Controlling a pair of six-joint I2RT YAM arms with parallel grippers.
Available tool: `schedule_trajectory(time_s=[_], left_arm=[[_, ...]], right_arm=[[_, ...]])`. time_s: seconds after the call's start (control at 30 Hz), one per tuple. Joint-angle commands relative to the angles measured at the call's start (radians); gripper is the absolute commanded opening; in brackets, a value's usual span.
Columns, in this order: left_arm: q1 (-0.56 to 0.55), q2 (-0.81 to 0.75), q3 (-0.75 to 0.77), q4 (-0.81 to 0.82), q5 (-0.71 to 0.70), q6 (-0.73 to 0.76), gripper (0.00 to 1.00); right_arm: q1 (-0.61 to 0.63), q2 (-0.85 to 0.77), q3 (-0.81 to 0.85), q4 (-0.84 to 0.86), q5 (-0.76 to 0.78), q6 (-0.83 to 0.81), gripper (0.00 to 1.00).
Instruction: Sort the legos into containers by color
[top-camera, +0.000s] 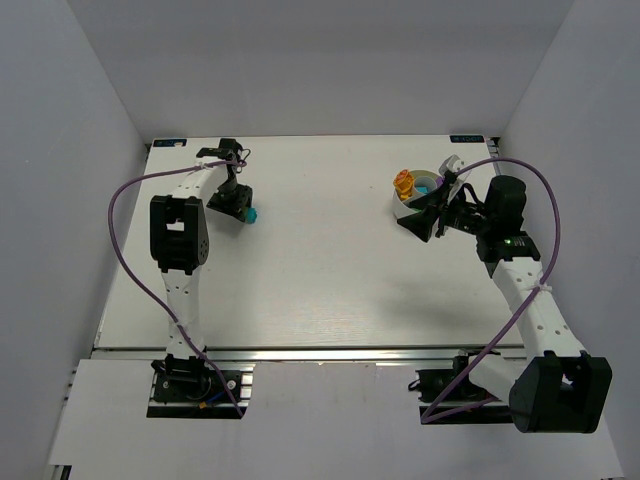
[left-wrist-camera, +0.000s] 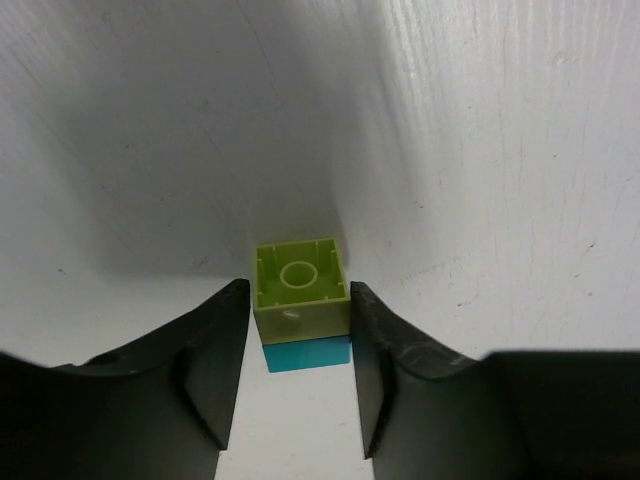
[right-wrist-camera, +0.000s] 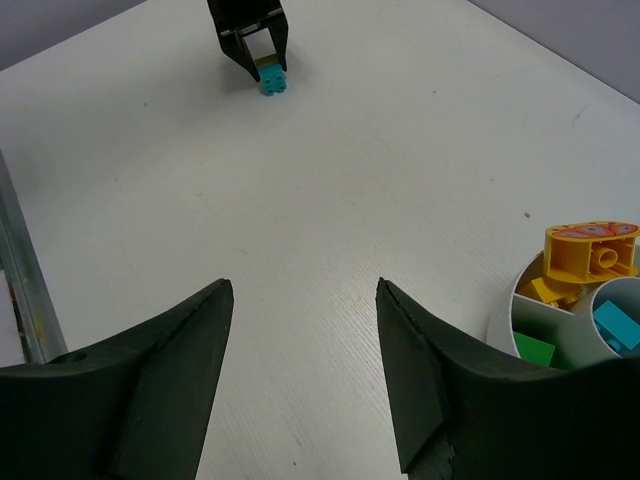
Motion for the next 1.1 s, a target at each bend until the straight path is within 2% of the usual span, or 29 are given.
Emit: schedule_trajectory(time_s=[0.0,0.1,0.17,0.23,0.3,0.37,0.4,0.43,0.47,0.5,0.53,0.6,0.63,0.77,0.8,0.83,0.87,0.9,0.93,0.97,1.0,1.03,1.07], left_arm=[[0.008,-0.014,0.0,0.011,-0.019,-0.023,0.5],[0.008,-0.019,-0.01,0.024,-0.015,-0.024,0.4],[0.008,-0.02,-0.012,0.034,-0.01,-0.021,0.39],[0.008,-0.022,-0.018,0.056,-0.003,-0.012,0.33],[0.008,-0.031,-0.038,0.096,0.039,0.048,0.28],[0.008,-0.048,-0.065,0.186,0.114,0.169,0.21],[0.008,-0.077,-0.085,0.218,0.138,0.213,0.18],[-0.003,-0.097,-0.131,0.291,0.145,0.259,0.13],[-0.003,-0.126,-0.173,0.347,0.201,0.37,0.04],[-0.014,-0.198,-0.216,0.398,0.256,0.423,0.01],[-0.014,-0.239,-0.324,0.524,0.301,0.516,0.0],[-0.014,-0.333,-0.464,0.681,0.475,0.58,0.0],[-0.014,-0.426,-0.578,0.815,0.519,0.626,0.0],[-0.055,-0.598,-0.745,1.013,0.657,0.709,0.0],[-0.066,-0.628,-0.777,1.05,0.7,0.723,0.0],[-0.08,-0.679,-0.809,1.184,0.762,0.732,0.0],[-0.106,-0.706,-0.869,1.244,0.792,0.732,0.0],[-0.12,-0.727,-0.898,1.359,0.824,0.734,0.0],[-0.133,-0.747,-0.927,1.396,0.824,0.731,0.0],[-0.159,-0.787,-0.972,1.432,0.823,0.737,0.0],[-0.17,-0.799,-0.992,1.467,0.823,0.743,0.0],[-0.181,-0.812,-1.012,1.522,0.798,0.747,0.0],[-0.19,-0.824,-1.026,1.544,0.797,0.749,0.0]], right_arm=[[-0.007,-0.013,-0.001,0.032,-0.034,-0.009,0.64],[-0.009,-0.013,-0.001,0.031,-0.041,-0.007,0.63],[-0.012,-0.013,-0.001,0.031,-0.044,-0.006,0.63],[-0.015,-0.013,-0.002,0.029,-0.045,-0.007,0.63],[-0.015,-0.013,-0.001,0.028,-0.053,-0.007,0.63],[-0.013,-0.013,0.007,0.029,-0.068,-0.026,0.63],[-0.012,-0.013,0.011,-0.016,-0.106,-0.056,0.64],[-0.012,-0.008,0.017,-0.053,-0.137,-0.073,0.66],[-0.007,0.001,0.033,-0.079,-0.162,-0.088,0.69],[-0.003,0.01,0.042,-0.102,-0.218,-0.105,0.75],[0.003,0.018,0.05,-0.132,-0.234,-0.111,0.77],[0.029,0.042,0.07,-0.132,-0.234,-0.089,0.78],[0.039,0.053,0.08,-0.141,-0.229,-0.078,0.78],[0.143,0.16,0.149,-0.216,-0.165,-0.047,0.76],[0.16,0.185,0.171,-0.219,-0.124,-0.033,0.75],[0.215,0.203,0.185,-0.219,-0.092,-0.018,0.71],[0.233,0.249,0.197,-0.224,-0.062,0.006,0.59],[0.247,0.272,0.224,-0.222,-0.004,0.029,0.53],[0.29,0.295,0.234,-0.216,0.028,0.057,0.44],[0.302,0.33,0.244,-0.203,0.05,0.113,0.31],[0.318,0.346,0.252,-0.178,0.06,0.137,0.25],[0.336,0.355,0.261,-0.157,0.074,0.164,0.21],[0.344,0.366,0.263,-0.132,0.08,0.199,0.25]])
